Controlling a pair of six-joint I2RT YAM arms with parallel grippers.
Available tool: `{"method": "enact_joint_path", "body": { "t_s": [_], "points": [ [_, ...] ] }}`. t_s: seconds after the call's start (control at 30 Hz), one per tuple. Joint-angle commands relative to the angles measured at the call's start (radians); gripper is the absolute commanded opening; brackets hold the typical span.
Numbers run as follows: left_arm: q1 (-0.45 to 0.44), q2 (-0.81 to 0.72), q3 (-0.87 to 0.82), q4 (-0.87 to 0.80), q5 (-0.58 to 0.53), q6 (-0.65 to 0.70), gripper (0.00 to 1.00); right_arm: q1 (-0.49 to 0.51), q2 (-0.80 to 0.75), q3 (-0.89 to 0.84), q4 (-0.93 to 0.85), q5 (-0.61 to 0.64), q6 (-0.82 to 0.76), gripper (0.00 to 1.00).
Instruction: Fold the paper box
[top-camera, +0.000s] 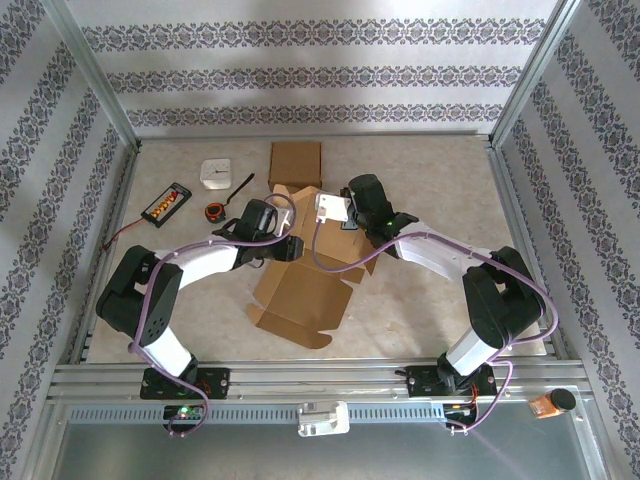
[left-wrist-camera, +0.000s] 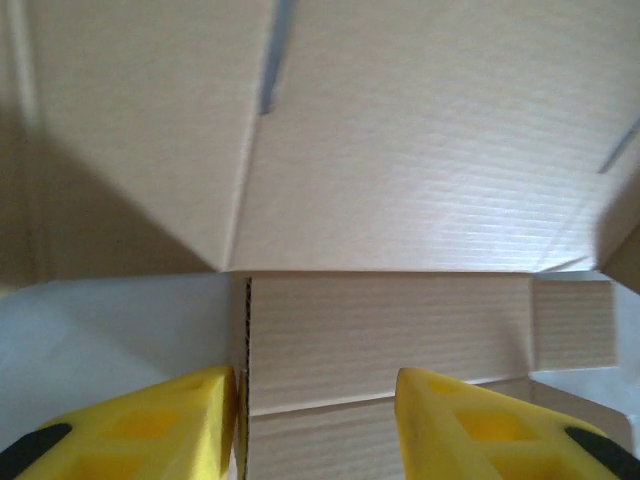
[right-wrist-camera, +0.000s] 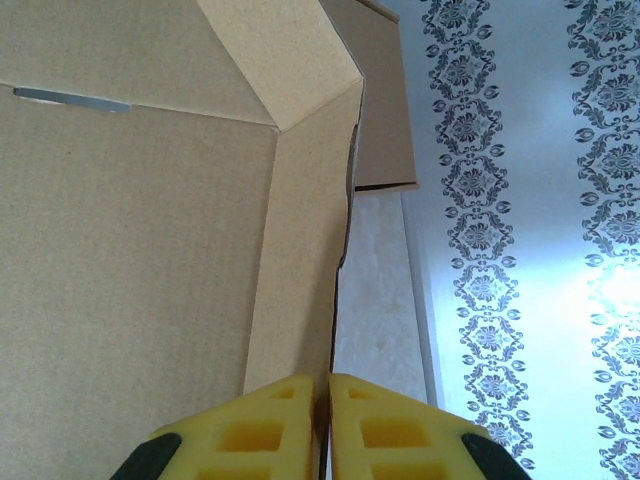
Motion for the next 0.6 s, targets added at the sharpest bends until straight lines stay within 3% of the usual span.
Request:
{"method": "enact_joint_path", "body": {
  "t_s": [0.0, 0.3, 0.43, 0.57],
  "points": [
    [-0.026, 0.041, -0.001, 0.124, 0.087, -0.041, 0.45, 0.011, 0.013, -0.008, 0.006, 0.013, 0.008, 0.12],
    [-0.065, 0.153, -0.048, 0.282, 0.125, -0.128, 0.45, 0.011, 0.005, -0.012, 0.009, 0.013, 0.014, 0.11],
    [-0.059, 0.097, -0.05, 0.263, 0.084, -0.108, 0.46, 0.011, 0.003, -0.013, 0.011, 0.013, 0.013, 0.11],
    [-0.011, -0.028, -0.045, 0.202, 0.032, -0.099, 0.54, 0.009, -0.004, -0.013, 0.011, 0.017, 0.009, 0.11]
  ]
}}
